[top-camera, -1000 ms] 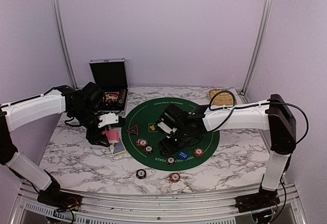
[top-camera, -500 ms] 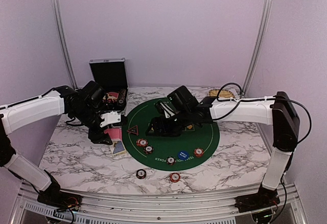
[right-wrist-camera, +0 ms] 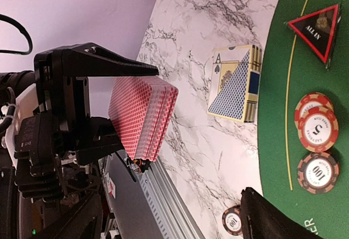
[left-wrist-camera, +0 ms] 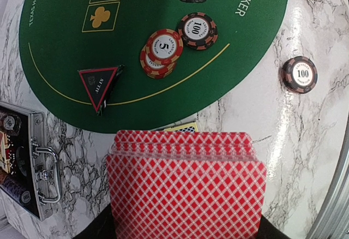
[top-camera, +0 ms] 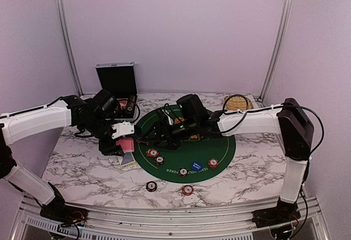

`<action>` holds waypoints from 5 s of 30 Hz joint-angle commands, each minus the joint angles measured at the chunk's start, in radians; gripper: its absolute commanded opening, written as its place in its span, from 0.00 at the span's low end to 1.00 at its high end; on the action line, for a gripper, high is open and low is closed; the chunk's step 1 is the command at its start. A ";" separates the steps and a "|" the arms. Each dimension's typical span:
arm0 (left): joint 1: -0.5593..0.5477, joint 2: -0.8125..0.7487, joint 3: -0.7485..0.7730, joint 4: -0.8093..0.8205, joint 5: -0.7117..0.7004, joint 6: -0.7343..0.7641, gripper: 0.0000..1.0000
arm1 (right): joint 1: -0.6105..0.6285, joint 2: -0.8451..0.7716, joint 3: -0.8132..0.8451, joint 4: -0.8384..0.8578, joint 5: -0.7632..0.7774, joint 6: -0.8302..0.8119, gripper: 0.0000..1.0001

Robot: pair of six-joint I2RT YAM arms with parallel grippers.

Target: Distribute texas hold em gaming equipment

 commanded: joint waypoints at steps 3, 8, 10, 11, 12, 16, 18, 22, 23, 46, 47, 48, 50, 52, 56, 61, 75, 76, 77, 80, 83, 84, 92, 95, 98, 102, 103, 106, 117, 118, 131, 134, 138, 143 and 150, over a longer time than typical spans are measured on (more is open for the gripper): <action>-0.030 -0.030 0.016 0.035 -0.031 -0.043 0.00 | 0.004 0.030 -0.029 0.194 -0.091 0.118 0.85; -0.045 -0.043 0.028 0.035 -0.025 -0.052 0.00 | 0.005 0.051 -0.041 0.260 -0.112 0.162 0.85; -0.051 -0.046 0.029 0.035 -0.023 -0.055 0.00 | 0.008 0.061 -0.039 0.273 -0.119 0.171 0.85; -0.051 -0.048 0.031 0.035 -0.022 -0.055 0.00 | 0.008 0.064 -0.037 0.276 -0.122 0.174 0.85; -0.054 -0.049 0.032 0.035 -0.023 -0.056 0.00 | 0.009 0.068 -0.038 0.281 -0.123 0.178 0.85; -0.056 -0.057 0.040 0.035 -0.023 -0.063 0.00 | 0.017 0.074 -0.041 0.296 -0.124 0.186 0.85; -0.057 -0.060 0.043 0.035 -0.021 -0.066 0.00 | 0.020 0.078 -0.046 0.306 -0.125 0.194 0.84; -0.059 -0.062 0.052 0.035 -0.016 -0.073 0.00 | 0.027 0.088 -0.053 0.357 -0.127 0.222 0.84; -0.060 -0.065 0.054 0.035 -0.012 -0.075 0.00 | 0.029 0.093 -0.049 0.360 -0.127 0.224 0.85; -0.073 -0.069 0.054 0.036 -0.014 -0.069 0.00 | 0.058 0.218 0.059 0.535 -0.155 0.352 0.84; -0.073 -0.069 0.054 0.035 -0.014 -0.070 0.00 | 0.059 0.225 0.067 0.535 -0.158 0.356 0.84; -0.073 -0.067 0.054 0.035 -0.014 -0.068 0.00 | 0.059 0.232 0.075 0.534 -0.159 0.358 0.84; -0.073 -0.067 0.054 0.035 -0.014 -0.068 0.00 | 0.061 0.247 0.092 0.534 -0.163 0.362 0.84; -0.073 -0.064 0.054 0.035 -0.012 -0.069 0.00 | 0.065 0.262 0.114 0.535 -0.167 0.367 0.84; -0.073 -0.060 0.055 0.035 -0.013 -0.068 0.00 | 0.074 0.292 0.162 0.527 -0.178 0.371 0.83; -0.076 -0.056 0.060 0.036 -0.011 -0.066 0.00 | 0.081 0.336 0.218 0.493 -0.185 0.367 0.83; -0.076 -0.067 0.056 0.035 -0.029 -0.050 0.00 | 0.054 0.313 0.211 0.292 -0.149 0.239 0.76; -0.076 -0.066 0.056 0.035 -0.029 -0.050 0.00 | 0.052 0.306 0.208 0.265 -0.145 0.218 0.76; -0.076 -0.067 0.056 0.035 -0.029 -0.049 0.00 | 0.049 0.301 0.205 0.247 -0.141 0.205 0.76; -0.075 -0.066 0.057 0.035 -0.034 -0.048 0.00 | 0.044 0.284 0.183 0.234 -0.138 0.191 0.74; -0.076 -0.067 0.057 0.035 -0.037 -0.049 0.00 | 0.040 0.271 0.170 0.224 -0.137 0.180 0.72; -0.076 -0.068 0.056 0.035 -0.035 -0.051 0.00 | 0.038 0.267 0.165 0.223 -0.137 0.180 0.70; -0.075 -0.079 0.044 0.035 -0.039 -0.054 0.00 | 0.034 0.246 0.155 0.211 -0.138 0.170 0.66; -0.076 -0.081 0.039 0.036 -0.043 -0.054 0.00 | 0.032 0.229 0.146 0.209 -0.137 0.165 0.63; -0.076 -0.082 0.033 0.037 -0.044 -0.054 0.00 | 0.030 0.209 0.138 0.192 -0.130 0.153 0.60; -0.075 -0.086 0.032 0.037 -0.044 -0.054 0.00 | 0.027 0.187 0.120 0.193 -0.126 0.150 0.57; -0.076 -0.086 0.032 0.038 -0.045 -0.052 0.00 | 0.025 0.183 0.118 0.192 -0.126 0.150 0.56; -0.075 -0.084 0.033 0.037 -0.048 -0.053 0.00 | 0.024 0.171 0.116 0.187 -0.125 0.148 0.54; -0.076 -0.081 0.031 0.038 -0.055 -0.050 0.00 | 0.005 0.109 0.081 0.150 -0.098 0.133 0.36; -0.076 -0.080 0.031 0.039 -0.057 -0.050 0.00 | 0.003 0.100 0.074 0.147 -0.087 0.131 0.35; -0.074 -0.082 0.028 0.038 -0.080 -0.046 0.00 | -0.025 0.032 0.026 0.130 -0.070 0.136 0.13; -0.074 -0.083 0.022 0.039 -0.083 -0.044 0.00 | -0.043 0.011 0.013 0.118 -0.066 0.126 0.09; -0.073 -0.089 0.019 0.038 -0.091 -0.041 0.00 | -0.079 -0.011 -0.004 0.100 -0.064 0.108 0.07; -0.072 -0.091 0.010 0.037 -0.098 -0.031 0.00 | -0.134 -0.018 -0.005 0.067 -0.065 0.076 0.06; -0.073 -0.092 0.011 0.034 -0.098 -0.031 0.00 | -0.188 0.039 0.067 0.005 -0.074 0.025 0.05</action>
